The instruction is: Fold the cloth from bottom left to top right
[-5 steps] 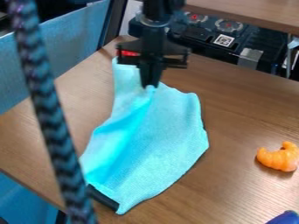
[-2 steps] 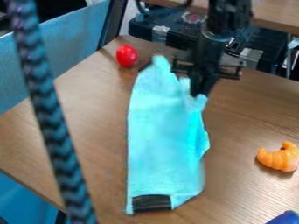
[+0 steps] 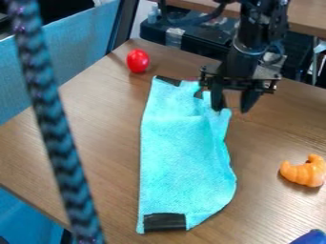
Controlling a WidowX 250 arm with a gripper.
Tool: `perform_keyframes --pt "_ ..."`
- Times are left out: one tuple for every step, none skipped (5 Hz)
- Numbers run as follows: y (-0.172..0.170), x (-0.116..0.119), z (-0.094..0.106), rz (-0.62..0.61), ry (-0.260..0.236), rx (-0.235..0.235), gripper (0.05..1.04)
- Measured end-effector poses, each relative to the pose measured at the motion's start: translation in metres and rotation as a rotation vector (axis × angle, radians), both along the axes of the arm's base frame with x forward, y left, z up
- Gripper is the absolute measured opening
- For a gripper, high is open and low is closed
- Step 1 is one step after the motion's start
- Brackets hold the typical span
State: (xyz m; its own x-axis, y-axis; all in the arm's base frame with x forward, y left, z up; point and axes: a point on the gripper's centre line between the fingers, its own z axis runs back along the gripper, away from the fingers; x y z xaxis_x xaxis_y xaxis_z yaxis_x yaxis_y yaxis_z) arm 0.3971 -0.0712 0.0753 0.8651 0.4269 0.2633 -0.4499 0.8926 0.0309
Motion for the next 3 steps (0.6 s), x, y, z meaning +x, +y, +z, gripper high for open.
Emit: perform_keyframes --pt "-0.006 -0.004 -0.001 -0.047 -0.016 -0.042 0.999" --pt "-0.006 -0.003 0.038 -0.157 -0.134 -0.17 1.0" --pt "0.001 -0.006 0.079 -0.267 -0.253 -0.312 1.0"
